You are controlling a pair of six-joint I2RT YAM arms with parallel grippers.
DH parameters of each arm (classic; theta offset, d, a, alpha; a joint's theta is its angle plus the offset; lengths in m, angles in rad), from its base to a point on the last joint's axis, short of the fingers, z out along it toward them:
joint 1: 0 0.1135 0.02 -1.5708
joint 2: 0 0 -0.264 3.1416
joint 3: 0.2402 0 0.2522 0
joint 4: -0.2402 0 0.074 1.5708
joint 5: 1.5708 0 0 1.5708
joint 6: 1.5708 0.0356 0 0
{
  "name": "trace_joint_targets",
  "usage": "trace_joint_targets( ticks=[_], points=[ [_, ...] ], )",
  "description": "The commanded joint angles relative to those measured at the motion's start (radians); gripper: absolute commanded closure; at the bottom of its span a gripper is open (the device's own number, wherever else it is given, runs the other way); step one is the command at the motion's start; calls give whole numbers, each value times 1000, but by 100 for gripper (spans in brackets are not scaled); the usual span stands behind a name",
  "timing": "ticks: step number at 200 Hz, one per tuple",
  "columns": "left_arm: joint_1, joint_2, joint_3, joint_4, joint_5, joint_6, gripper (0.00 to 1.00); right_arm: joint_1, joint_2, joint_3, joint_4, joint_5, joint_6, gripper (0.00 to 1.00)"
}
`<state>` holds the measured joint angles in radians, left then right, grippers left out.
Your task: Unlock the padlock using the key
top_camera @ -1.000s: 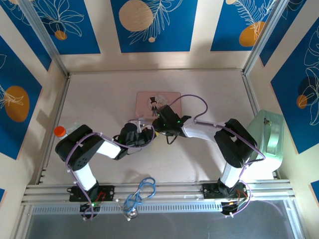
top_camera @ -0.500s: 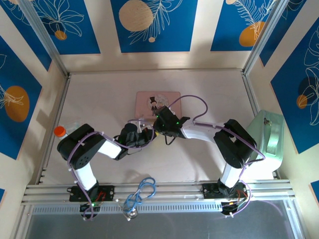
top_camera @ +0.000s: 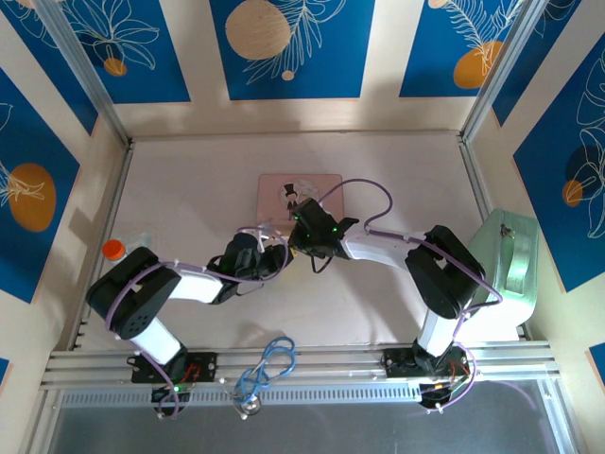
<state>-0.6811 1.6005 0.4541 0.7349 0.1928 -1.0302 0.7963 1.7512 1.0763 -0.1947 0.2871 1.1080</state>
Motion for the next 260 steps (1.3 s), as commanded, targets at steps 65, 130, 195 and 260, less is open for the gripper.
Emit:
trace_joint_targets(
  ticks=[65,130,195,260],
  points=[
    [-7,63,58,114,14,26,67,3,48,68,-138,-71,23,100],
    [-21,80,8,270,0,29,60,-2,85,125,-210,-110,29,100],
    [-24,109,62,224,-56,49,74,7,83,134,-219,-121,42,100],
    [-25,135,89,233,-65,53,83,6,99,148,-248,-186,106,100]
  ],
)
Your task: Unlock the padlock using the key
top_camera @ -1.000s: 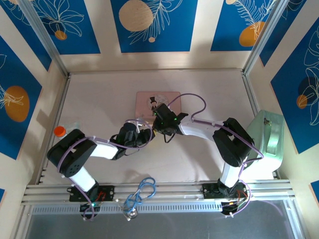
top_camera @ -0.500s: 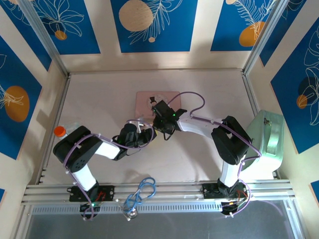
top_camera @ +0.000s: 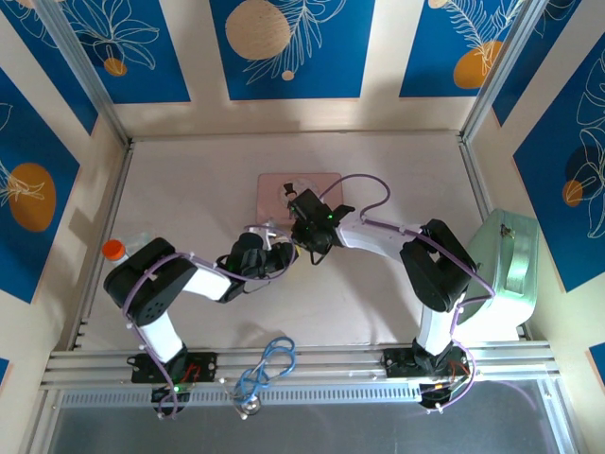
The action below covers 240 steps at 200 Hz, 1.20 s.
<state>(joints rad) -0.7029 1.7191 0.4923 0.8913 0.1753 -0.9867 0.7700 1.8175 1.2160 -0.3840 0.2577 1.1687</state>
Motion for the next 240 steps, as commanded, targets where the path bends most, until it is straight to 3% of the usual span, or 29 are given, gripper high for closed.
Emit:
trace_joint_targets(
  ticks=[1,56,82,95,122,168,195,240],
  points=[
    [-3,16,50,78,-48,10,83,32,33,6,-57,-160,47,100],
    [-8,31,13,189,-135,13,94,40,32,9,-76,-219,110,100],
    [-33,-4,23,120,-208,72,100,35,42,5,-93,-254,137,100],
    [-75,-53,29,41,-290,160,100,29,47,5,-98,-278,145,100],
    [-209,-132,51,-88,-585,406,100,7,51,11,-89,-349,150,100],
    [-407,-1,237,-203,-882,906,100,-7,107,56,-109,-497,77,100],
    [-468,116,316,-164,-949,1141,100,-16,96,14,-97,-526,63,100],
    [-512,104,319,-185,-968,1196,100,1,102,-100,-24,-545,83,100]
  ],
)
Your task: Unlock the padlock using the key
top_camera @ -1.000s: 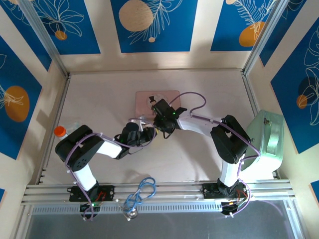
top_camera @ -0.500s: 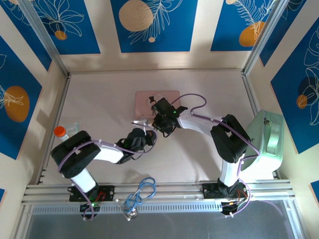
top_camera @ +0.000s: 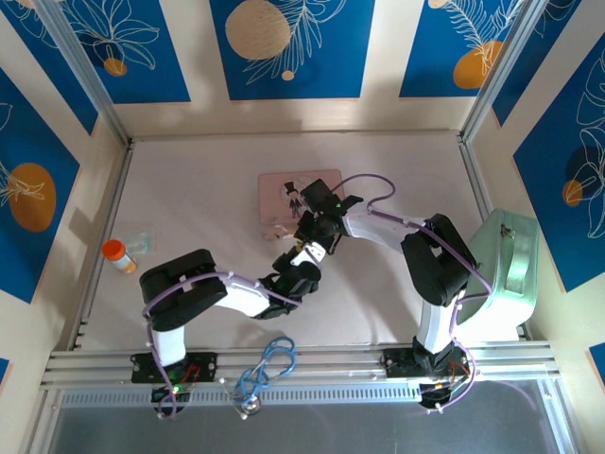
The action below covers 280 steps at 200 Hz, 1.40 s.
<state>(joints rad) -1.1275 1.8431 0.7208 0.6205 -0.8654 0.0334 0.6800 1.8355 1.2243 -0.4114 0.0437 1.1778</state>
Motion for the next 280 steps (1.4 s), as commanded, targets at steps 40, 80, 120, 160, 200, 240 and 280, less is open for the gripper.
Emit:
trace_joint_targets(
  ticks=[40,80,120,160,200,240,280],
  points=[
    [-97,-112,107,-91,13,74,82,90,69,-191,86,-291,88,100],
    [-79,-478,89,-656,23,-432,28,106,29,-194,51,-166,42,100],
    [35,-856,15,-1009,199,-763,24,128,13,-204,56,-97,12,100],
    [239,-939,20,-1088,456,-816,29,122,12,-201,130,-82,-40,100],
    [379,-804,53,-1030,692,-856,35,98,29,-263,326,-192,-37,100],
    [473,-691,116,-986,800,-855,34,117,28,-239,199,-131,-21,98],
    [571,-602,164,-966,897,-864,38,138,117,-94,-58,-63,-26,91]
  ],
)
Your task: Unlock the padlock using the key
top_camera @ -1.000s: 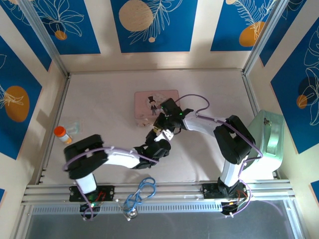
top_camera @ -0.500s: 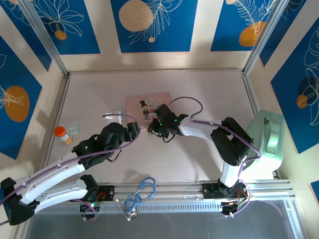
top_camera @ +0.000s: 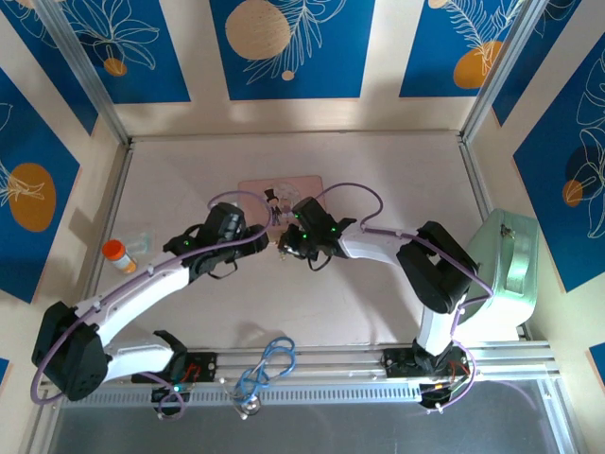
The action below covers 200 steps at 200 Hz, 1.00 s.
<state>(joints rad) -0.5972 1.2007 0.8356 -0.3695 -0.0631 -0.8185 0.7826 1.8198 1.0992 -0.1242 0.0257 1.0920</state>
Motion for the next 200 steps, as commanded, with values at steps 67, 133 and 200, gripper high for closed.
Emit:
trace_joint_targets(
  ticks=[67,133,200],
  points=[
    [96,117,88,38,150,10,39,50,66,85,-432,101,1,63],
    [135,130,92,43,163,18,39,95,41,150,-398,284,-128,49],
    [155,176,102,52,187,40,40,112,131,269,-433,363,-217,50]
  ],
)
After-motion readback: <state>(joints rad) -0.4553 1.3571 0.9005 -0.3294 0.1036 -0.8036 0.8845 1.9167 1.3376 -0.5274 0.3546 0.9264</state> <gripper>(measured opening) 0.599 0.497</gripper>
